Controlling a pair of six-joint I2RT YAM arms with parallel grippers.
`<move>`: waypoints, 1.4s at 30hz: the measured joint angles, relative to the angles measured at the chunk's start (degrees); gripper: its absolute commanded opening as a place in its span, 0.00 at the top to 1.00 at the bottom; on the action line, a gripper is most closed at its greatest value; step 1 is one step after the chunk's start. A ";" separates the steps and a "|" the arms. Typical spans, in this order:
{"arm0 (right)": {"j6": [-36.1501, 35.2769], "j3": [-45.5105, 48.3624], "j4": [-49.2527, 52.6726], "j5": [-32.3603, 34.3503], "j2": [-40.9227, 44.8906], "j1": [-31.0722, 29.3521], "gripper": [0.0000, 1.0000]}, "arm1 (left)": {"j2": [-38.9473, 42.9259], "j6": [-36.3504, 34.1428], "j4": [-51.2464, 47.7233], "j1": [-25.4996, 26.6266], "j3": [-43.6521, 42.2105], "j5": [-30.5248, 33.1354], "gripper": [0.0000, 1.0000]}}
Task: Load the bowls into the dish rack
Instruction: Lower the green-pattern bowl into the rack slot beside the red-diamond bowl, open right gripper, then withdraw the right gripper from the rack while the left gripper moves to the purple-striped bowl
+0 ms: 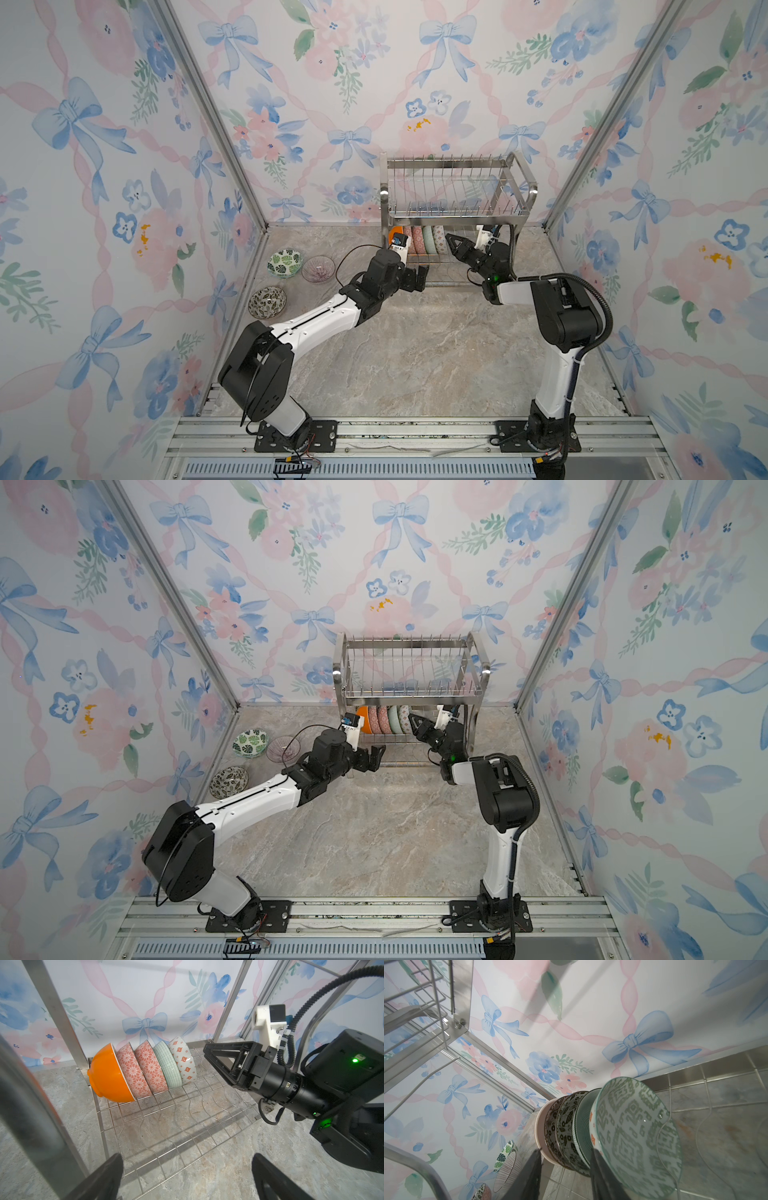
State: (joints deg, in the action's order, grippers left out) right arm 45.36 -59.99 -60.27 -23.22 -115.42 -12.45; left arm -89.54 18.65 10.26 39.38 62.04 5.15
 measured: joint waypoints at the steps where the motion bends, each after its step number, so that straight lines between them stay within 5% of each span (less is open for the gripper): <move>1: 0.00 0.92 0.00 0.15 0.79 -0.24 0.57 | 0.00 0.02 -0.15 0.00 0.02 0.00 0.02; 18: -3.19 17.38 -0.24 3.50 16.02 -5.68 0.40 | 3.04 8.44 -11.80 0.79 -0.52 6.34 0.02; 22: -7.43 18.73 3.15 4.24 21.29 -8.59 0.27 | 9.20 10.71 -17.55 0.79 -2.51 9.42 0.02; 26: -12.28 18.97 7.02 4.76 25.49 -11.45 0.03 | 14.64 11.67 -22.58 -0.83 -1.95 11.63 0.02; 42: -33.18 18.18 33.77 16.59 35.10 -24.90 0.04 | 16.90 17.22 -34.60 -32.15 -4.22 1.11 0.02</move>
State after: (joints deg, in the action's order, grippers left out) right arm 12.19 -41.80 -26.50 -6.63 -80.31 -37.34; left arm -72.64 35.88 -24.34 7.22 57.82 6.26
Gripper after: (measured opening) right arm 0.965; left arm 0.979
